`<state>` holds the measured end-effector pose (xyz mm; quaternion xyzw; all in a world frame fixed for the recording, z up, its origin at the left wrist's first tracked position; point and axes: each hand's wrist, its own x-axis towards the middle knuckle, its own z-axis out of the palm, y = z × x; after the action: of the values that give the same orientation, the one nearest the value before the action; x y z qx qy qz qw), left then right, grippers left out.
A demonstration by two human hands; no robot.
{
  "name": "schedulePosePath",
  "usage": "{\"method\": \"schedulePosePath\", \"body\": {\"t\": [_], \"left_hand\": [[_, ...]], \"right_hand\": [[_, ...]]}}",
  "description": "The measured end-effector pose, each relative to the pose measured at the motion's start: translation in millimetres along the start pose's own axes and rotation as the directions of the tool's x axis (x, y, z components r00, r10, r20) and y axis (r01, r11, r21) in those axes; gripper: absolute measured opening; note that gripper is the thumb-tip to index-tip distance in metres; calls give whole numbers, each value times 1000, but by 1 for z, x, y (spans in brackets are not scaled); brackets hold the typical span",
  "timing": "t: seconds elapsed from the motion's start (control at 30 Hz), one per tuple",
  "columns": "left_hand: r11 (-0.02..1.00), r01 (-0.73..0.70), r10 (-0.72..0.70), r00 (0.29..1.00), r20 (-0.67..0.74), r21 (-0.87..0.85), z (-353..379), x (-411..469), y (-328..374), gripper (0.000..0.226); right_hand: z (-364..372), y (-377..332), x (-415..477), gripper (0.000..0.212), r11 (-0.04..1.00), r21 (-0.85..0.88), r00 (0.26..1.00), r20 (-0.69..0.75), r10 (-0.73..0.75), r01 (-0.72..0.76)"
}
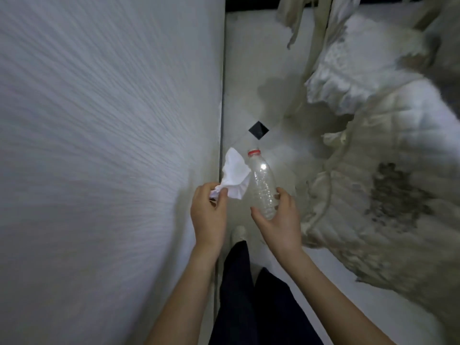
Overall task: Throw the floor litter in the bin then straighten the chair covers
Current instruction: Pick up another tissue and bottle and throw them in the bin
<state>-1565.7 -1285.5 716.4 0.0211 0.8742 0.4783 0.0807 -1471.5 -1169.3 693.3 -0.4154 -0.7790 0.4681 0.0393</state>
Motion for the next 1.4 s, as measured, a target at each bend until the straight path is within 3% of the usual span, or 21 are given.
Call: {"method": "schedulePosePath", "body": {"t": [0.2, 0.37, 0.53, 0.77, 0.9, 1.07, 1.27, 1.4], "left_hand": [[992, -110, 106, 993, -53, -66, -77, -37, 110, 10], [971, -215, 215, 976, -18, -107, -107, -48, 180, 3], [932, -309, 319, 947, 28, -189, -101, -50, 234, 3], [868, -418, 482, 839, 252, -267, -40, -68, 284, 5], [803, -488, 596, 689, 413, -344, 1, -90, 318, 4], [730, -512, 677, 443, 588, -453, 55, -147, 356, 1], [678, -480, 684, 137, 716, -556, 94, -261, 365, 2], [669, -476, 643, -16, 766, -571, 109, -346, 341, 3]], "right_hand": [[-99, -92, -58, 69, 991, 13, 981, -143, -132, 135], [-166, -135, -95, 63, 976, 36, 939, -281, -198, 217], [-218, -146, -119, 60, 965, 80, 884, -427, -192, 248], [-254, -124, -137, 68, 982, 91, 782, -618, -74, 164], [-280, -105, -152, 69, 979, 182, 660, -747, 80, 87], [-318, -65, -202, 64, 967, 254, 408, -880, 244, -29], [-340, -4, -290, 61, 918, 384, 140, -908, 395, -100], [-343, 42, -356, 55, 871, 479, 10, -875, 483, -109]]}}
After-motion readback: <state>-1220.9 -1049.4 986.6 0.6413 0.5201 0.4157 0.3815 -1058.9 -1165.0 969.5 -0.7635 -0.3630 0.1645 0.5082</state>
